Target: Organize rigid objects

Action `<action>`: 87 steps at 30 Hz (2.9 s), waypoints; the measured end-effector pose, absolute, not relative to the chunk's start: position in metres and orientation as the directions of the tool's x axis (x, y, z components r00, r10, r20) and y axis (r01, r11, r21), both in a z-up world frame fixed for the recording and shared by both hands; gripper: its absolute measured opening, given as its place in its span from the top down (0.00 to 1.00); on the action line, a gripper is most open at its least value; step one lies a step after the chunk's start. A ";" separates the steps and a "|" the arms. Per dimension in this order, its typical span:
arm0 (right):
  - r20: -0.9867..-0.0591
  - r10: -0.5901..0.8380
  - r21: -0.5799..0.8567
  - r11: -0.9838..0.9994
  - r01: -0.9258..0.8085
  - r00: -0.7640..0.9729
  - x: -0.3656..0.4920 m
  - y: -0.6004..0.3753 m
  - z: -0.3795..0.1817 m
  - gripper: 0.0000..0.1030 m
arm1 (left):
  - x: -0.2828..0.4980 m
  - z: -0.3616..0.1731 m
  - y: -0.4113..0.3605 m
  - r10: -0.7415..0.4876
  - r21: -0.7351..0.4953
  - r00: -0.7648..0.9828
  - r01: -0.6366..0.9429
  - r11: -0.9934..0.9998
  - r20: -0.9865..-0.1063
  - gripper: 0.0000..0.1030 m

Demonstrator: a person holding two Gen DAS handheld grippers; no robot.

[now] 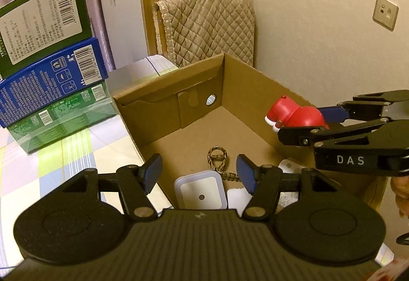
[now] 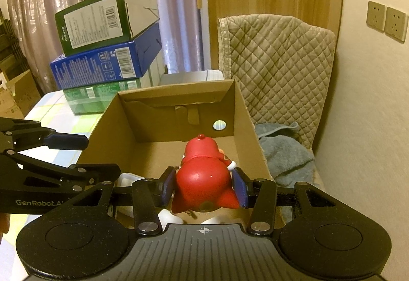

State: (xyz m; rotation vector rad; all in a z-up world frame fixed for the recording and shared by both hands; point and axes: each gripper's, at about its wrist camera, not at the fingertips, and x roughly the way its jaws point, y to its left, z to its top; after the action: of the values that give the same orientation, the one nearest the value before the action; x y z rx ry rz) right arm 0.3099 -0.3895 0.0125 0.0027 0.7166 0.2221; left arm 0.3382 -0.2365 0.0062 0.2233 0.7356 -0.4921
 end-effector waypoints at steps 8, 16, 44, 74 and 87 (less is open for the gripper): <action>-0.661 0.199 0.079 0.977 -0.196 0.724 0.313 -0.390 0.010 0.56 | 0.338 0.008 -0.232 -0.351 0.015 0.642 0.492 0.870 -0.681 0.42; -0.682 0.186 0.075 0.980 -0.185 0.708 0.324 -0.391 0.001 0.56 | 0.343 0.009 -0.222 -0.338 -0.015 0.666 0.441 0.897 -0.665 0.42; -0.708 0.153 0.057 0.985 -0.161 0.689 0.346 -0.393 -0.003 0.56 | 0.331 0.002 -0.191 -0.335 -0.073 0.668 0.387 0.919 -0.665 0.41; -0.650 0.236 0.098 0.969 -0.229 0.723 0.166 -0.379 0.091 0.20 | 0.175 0.067 -0.147 -0.254 -0.113 0.744 0.236 0.965 -0.618 0.01; -0.609 0.248 0.115 0.968 -0.225 0.754 0.084 -0.383 0.105 0.20 | 0.093 0.081 -0.120 -0.187 -0.138 0.765 0.128 0.982 -0.617 0.02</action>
State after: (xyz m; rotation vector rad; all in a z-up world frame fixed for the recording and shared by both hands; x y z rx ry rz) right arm 0.0841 -0.3828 0.1051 0.0351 0.6689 0.2580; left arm 0.0933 -0.1201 0.0806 -0.0900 0.6789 -0.1714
